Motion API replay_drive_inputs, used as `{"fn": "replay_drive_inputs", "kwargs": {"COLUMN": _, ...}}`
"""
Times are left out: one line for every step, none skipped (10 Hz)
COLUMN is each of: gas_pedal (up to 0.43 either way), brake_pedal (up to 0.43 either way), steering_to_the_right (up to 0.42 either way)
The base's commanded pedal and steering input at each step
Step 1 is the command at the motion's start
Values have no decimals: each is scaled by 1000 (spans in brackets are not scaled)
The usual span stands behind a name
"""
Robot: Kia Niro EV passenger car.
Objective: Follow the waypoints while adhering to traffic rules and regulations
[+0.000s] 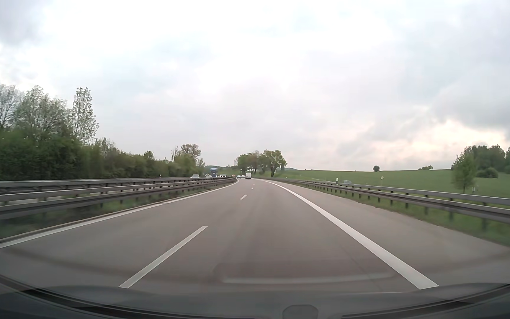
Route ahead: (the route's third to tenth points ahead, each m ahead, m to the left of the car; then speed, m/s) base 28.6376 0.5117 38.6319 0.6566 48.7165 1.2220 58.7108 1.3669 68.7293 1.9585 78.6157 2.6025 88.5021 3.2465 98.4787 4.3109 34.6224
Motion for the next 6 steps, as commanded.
{"fn": "replay_drive_inputs", "kwargs": {"gas_pedal": 260, "brake_pedal": 0, "steering_to_the_right": -7}}
{"fn": "replay_drive_inputs", "kwargs": {"gas_pedal": 248, "brake_pedal": 0, "steering_to_the_right": -7}}
{"fn": "replay_drive_inputs", "kwargs": {"gas_pedal": 248, "brake_pedal": 0, "steering_to_the_right": -7}}
{"fn": "replay_drive_inputs", "kwargs": {"gas_pedal": 248, "brake_pedal": 0, "steering_to_the_right": -7}}
{"fn": "replay_drive_inputs", "kwargs": {"gas_pedal": 260, "brake_pedal": 0, "steering_to_the_right": -7}}
{"fn": "replay_drive_inputs", "kwargs": {"gas_pedal": 260, "brake_pedal": 0, "steering_to_the_right": -7}}
